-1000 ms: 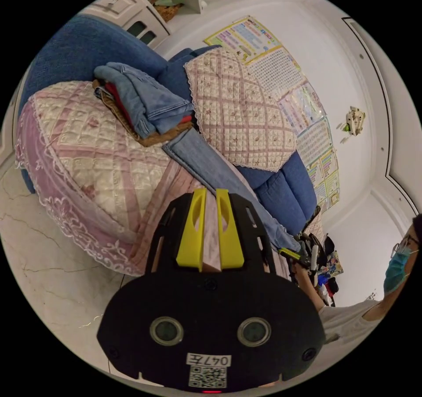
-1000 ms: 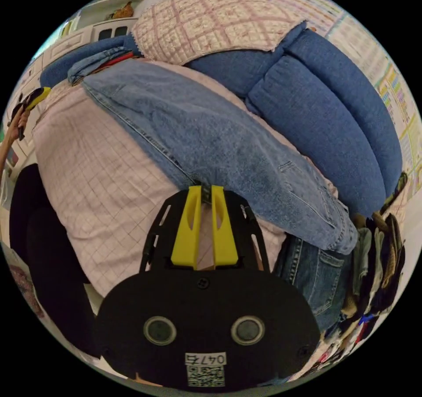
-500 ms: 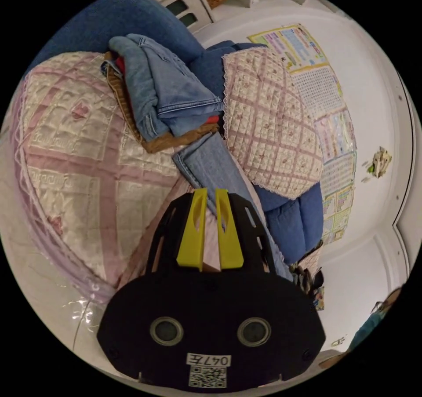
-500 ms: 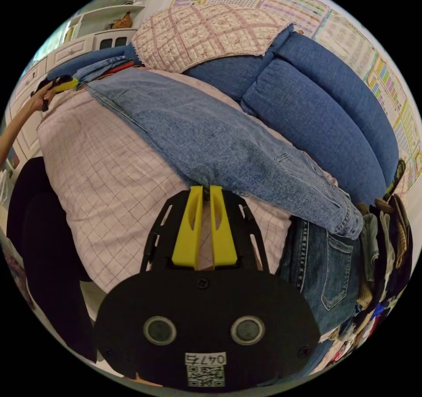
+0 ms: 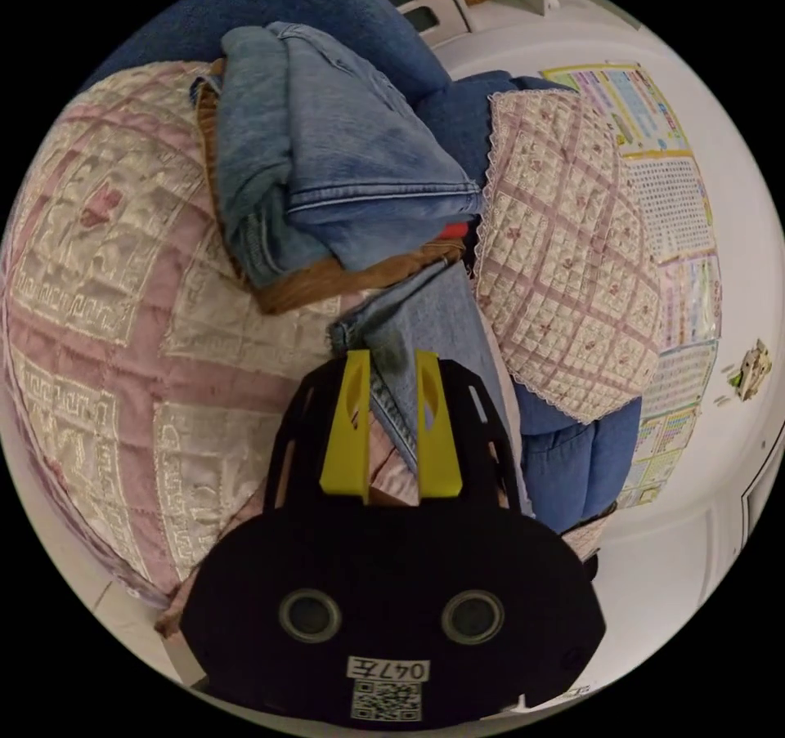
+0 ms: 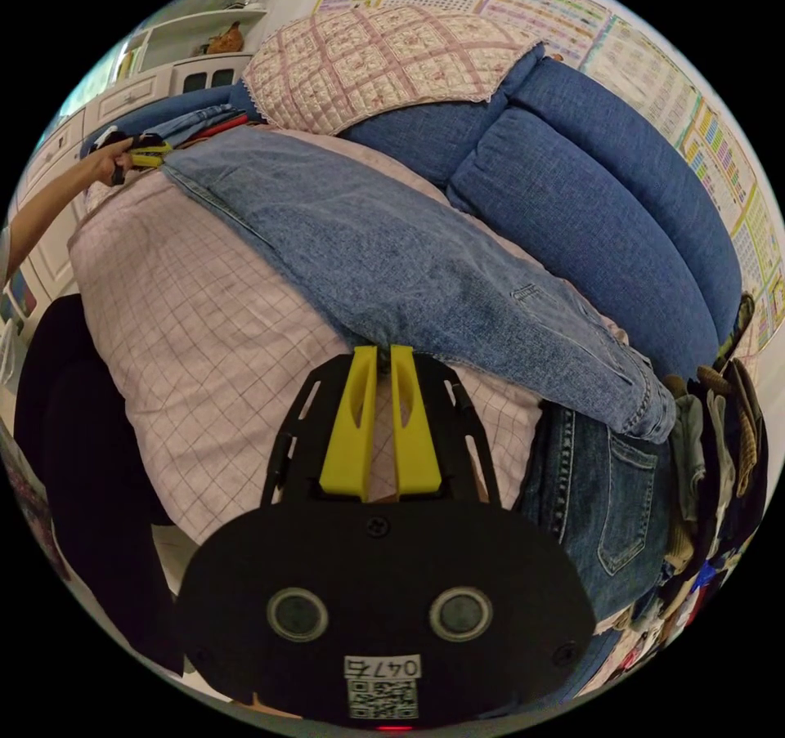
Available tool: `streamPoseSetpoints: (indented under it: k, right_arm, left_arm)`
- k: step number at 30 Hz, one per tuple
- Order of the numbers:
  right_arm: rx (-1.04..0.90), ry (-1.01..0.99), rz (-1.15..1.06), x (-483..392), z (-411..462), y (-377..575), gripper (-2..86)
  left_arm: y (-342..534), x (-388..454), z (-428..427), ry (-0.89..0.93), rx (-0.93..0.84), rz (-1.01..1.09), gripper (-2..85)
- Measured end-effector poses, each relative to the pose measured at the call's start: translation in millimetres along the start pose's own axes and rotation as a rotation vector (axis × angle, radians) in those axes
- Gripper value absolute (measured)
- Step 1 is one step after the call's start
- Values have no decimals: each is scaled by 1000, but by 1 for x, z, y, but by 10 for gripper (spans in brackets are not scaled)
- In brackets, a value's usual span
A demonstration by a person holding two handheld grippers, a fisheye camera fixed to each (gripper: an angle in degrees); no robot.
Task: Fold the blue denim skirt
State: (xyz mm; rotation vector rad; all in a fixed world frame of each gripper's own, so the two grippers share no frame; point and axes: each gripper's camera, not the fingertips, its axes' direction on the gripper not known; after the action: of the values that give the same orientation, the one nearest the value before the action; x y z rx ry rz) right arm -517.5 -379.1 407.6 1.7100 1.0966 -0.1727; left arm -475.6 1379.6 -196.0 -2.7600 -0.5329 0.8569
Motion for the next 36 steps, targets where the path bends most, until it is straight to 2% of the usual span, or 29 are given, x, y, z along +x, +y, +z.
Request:
streamPoseSetpoints:
  k: [2, 5, 8, 10, 11, 13, 15, 19, 24, 31, 36]
  right_arm:
    - [-2, 0, 4, 3, -5, -2, 5]
    - [0, 20, -3, 6, -17, -7, 5]
    - [13, 58, -31, 5, -30, -11, 4]
    - [2, 69, -52, 4, -30, -12, 5]
    - [-5, 66, -64, 2, -27, -12, 4]
    - [-10, 68, -72, 2, -25, -12, 4]
    - [-18, 86, -90, 2, -25, -12, 5]
    - [-21, 68, -83, 10, -21, -10, 5]
    - [-17, 30, -40, 24, -11, -5, 5]
    - [-31, 35, -37, 31, 8, 0, 5]
    - [-31, 12, -19, 40, 29, 7, 6]
  left_arm:
    - [-5, 0, 16, 19, 1, 18, 5]
    - [-19, 33, 17, 55, 59, 179, -6]
    - [-19, 77, 9, -75, 107, 393, -9]
    - [-19, 73, 27, -191, 106, 433, -9]
    - [-25, 57, 49, -268, 72, 408, -9]
    - [-34, 21, 78, -294, 16, 312, -9]
    - [-41, -19, 102, -236, -24, 205, -7]
    - [-54, -41, 130, -173, -55, 166, 6]
    - [-70, -56, 123, -93, -5, 51, 82]
    - [-94, -33, 157, 10, -9, -11, 102]
    - [-118, 33, 177, 32, -10, 2, 99]
